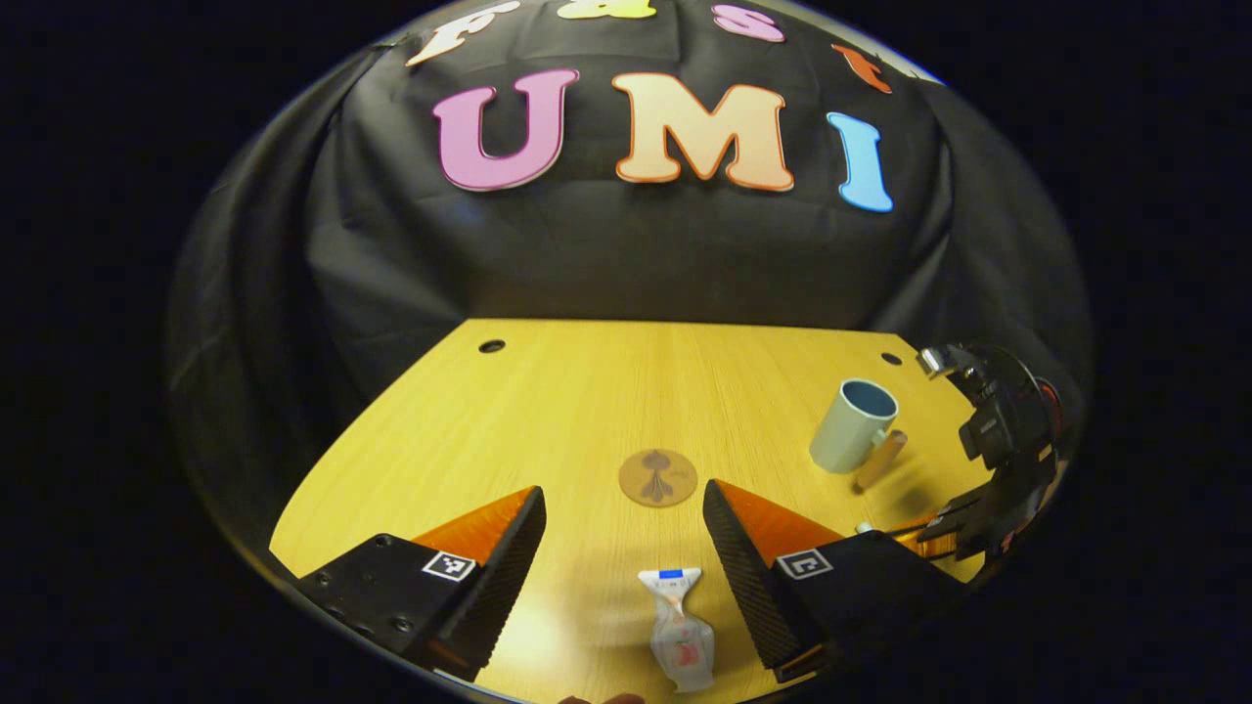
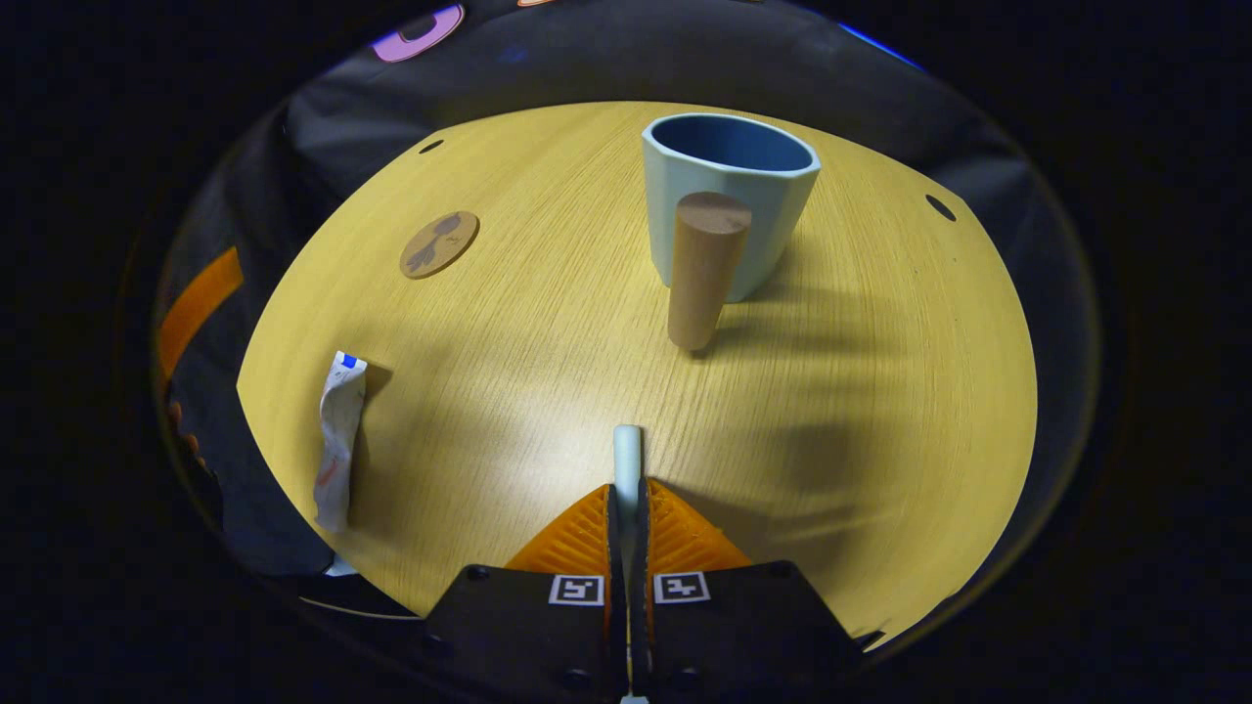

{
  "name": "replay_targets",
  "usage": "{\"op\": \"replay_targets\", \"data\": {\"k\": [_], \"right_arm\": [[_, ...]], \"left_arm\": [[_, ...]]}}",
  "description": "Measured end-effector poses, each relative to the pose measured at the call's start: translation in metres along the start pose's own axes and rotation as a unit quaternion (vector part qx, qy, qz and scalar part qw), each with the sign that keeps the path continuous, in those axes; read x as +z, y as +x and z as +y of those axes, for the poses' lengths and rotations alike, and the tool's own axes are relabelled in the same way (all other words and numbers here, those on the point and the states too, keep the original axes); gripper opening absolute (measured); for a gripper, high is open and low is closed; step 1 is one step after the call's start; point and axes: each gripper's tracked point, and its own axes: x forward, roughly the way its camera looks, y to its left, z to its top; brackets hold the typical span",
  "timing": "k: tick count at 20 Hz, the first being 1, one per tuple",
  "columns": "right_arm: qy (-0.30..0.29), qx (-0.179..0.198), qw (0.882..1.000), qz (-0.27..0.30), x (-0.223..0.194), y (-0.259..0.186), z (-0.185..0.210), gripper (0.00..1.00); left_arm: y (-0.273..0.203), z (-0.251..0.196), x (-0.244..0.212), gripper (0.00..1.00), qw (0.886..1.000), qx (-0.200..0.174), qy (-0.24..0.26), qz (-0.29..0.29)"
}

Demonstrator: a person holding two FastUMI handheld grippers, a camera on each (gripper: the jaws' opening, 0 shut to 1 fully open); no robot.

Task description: Put the toothbrush and toothpaste on the desktop into the cup, then pick up the cup and place it on the coaster on the desktop.

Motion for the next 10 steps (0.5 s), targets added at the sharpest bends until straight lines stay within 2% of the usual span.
{"op": "replay_targets", "data": {"k": [5, 10], "right_arm": [[-0.002, 0.0, 1.0, -0.008, 0.002, -0.001, 0.001, 0.05], [-0.006, -0.001, 1.0, -0.014, 0.003, -0.001, 0.001, 0.05]], "left_arm": [[0.011, -0.015, -0.048, 0.96, 0.997, -0.019, -0.008, 0.078], [0.016, -0.024, -0.091, 0.95, 0.988, -0.029, -0.007, 0.149]]}}
